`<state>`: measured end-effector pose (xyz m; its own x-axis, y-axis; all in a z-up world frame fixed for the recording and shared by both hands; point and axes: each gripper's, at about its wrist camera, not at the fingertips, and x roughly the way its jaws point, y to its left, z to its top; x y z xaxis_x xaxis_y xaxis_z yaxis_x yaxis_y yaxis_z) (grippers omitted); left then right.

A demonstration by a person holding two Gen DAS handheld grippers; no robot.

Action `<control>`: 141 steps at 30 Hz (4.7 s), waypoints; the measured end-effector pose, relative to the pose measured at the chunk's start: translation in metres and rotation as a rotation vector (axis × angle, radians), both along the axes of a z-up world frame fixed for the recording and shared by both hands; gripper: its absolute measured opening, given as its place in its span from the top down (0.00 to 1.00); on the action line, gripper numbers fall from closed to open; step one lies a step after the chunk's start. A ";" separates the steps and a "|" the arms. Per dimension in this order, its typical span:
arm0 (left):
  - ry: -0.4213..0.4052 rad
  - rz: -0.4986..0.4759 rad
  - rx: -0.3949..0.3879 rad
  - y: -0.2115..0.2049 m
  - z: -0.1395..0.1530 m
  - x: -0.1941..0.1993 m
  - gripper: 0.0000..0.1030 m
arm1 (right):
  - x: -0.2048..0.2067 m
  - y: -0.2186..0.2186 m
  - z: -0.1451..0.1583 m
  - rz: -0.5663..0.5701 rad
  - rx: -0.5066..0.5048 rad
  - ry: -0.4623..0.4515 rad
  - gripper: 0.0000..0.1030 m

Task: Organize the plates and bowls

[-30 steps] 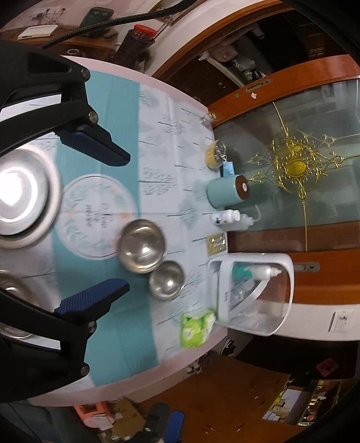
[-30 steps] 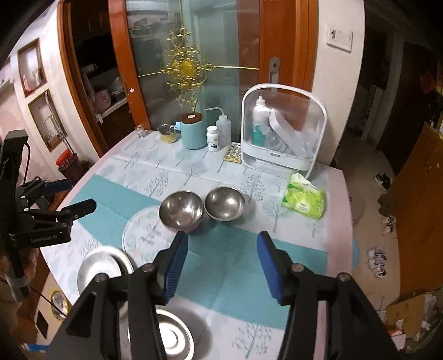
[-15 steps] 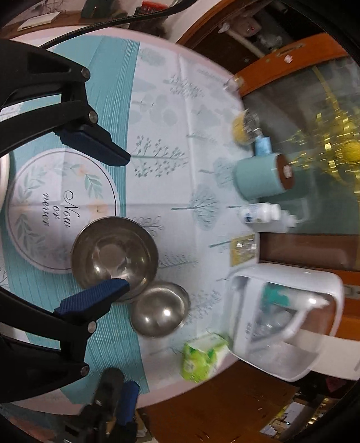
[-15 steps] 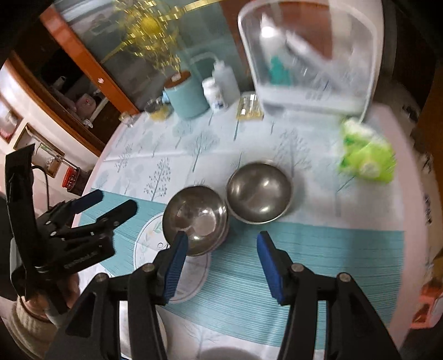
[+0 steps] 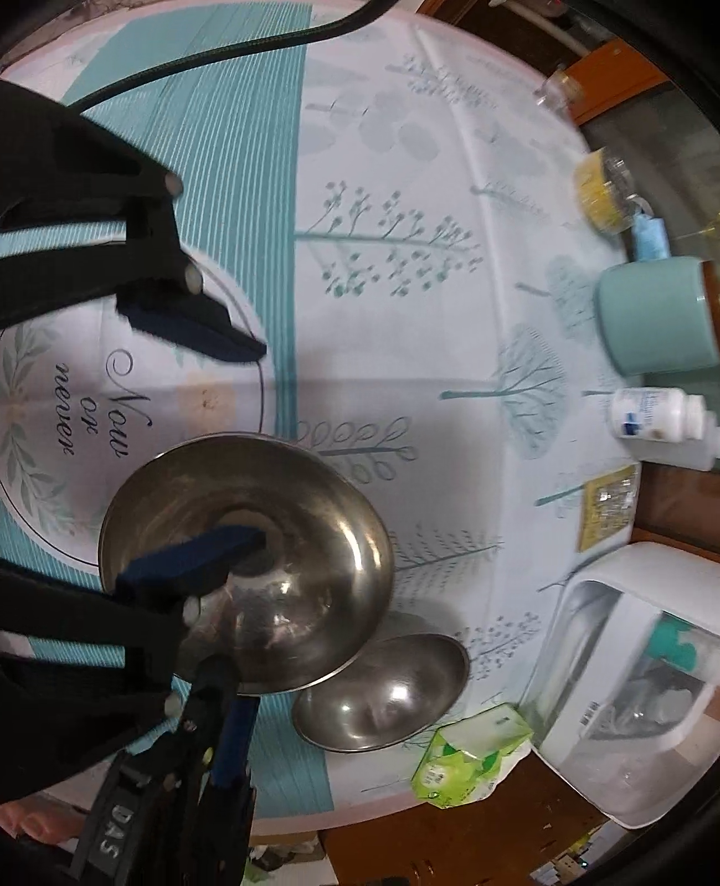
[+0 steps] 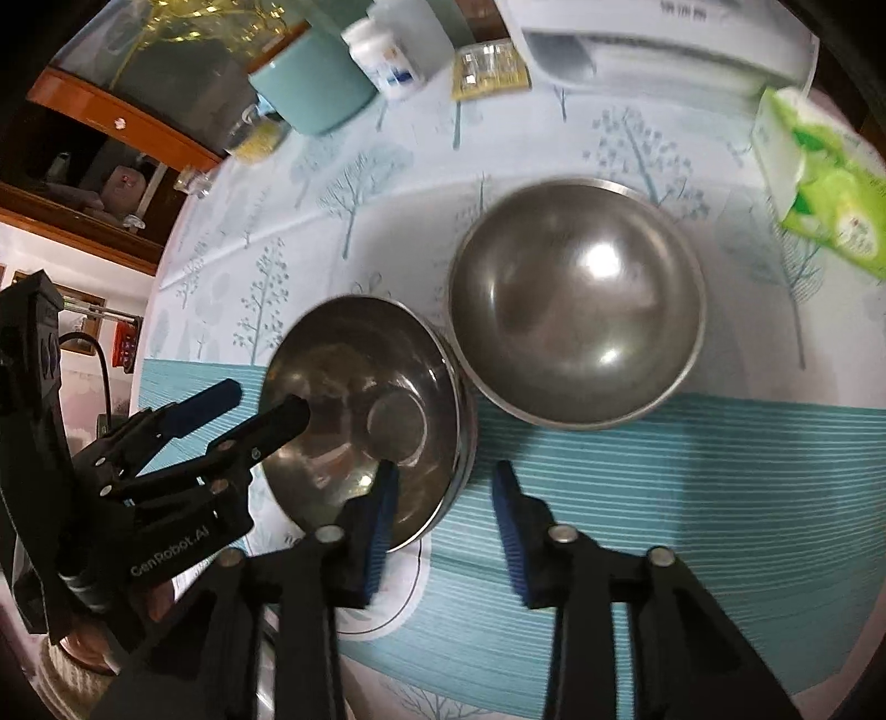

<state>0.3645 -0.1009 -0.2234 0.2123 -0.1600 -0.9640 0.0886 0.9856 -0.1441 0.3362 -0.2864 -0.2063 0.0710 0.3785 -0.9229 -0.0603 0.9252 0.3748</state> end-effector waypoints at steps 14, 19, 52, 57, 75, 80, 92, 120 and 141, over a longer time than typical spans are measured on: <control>0.046 -0.025 -0.043 -0.001 0.002 -0.014 0.93 | -0.006 -0.008 0.006 -0.013 0.014 -0.006 0.87; 0.029 -0.024 -0.070 -0.002 0.027 -0.026 0.93 | -0.017 -0.012 0.025 0.000 0.010 -0.037 0.88; 0.005 -0.200 -0.048 -0.080 0.116 -0.230 0.90 | -0.211 -0.075 0.120 0.091 -0.059 -0.152 0.88; 0.102 -0.192 -0.082 -0.078 0.086 -0.263 0.89 | -0.239 -0.076 0.103 0.099 -0.049 -0.108 0.88; 0.230 -0.231 -0.041 -0.098 0.032 -0.317 0.89 | -0.288 -0.083 0.035 0.109 -0.077 0.081 0.88; 0.237 -0.229 -0.031 -0.098 0.024 -0.317 0.89 | -0.290 -0.080 0.024 0.124 -0.088 0.105 0.88; 0.209 -0.246 -0.011 -0.102 0.021 -0.317 0.69 | -0.291 -0.077 0.020 0.130 -0.098 0.095 0.85; 0.035 -0.208 0.041 -0.102 0.065 -0.318 0.25 | -0.303 -0.070 0.056 0.158 -0.126 -0.028 0.71; -0.330 -0.103 0.036 -0.071 0.186 -0.235 0.19 | -0.231 -0.095 0.143 0.045 -0.123 -0.288 0.64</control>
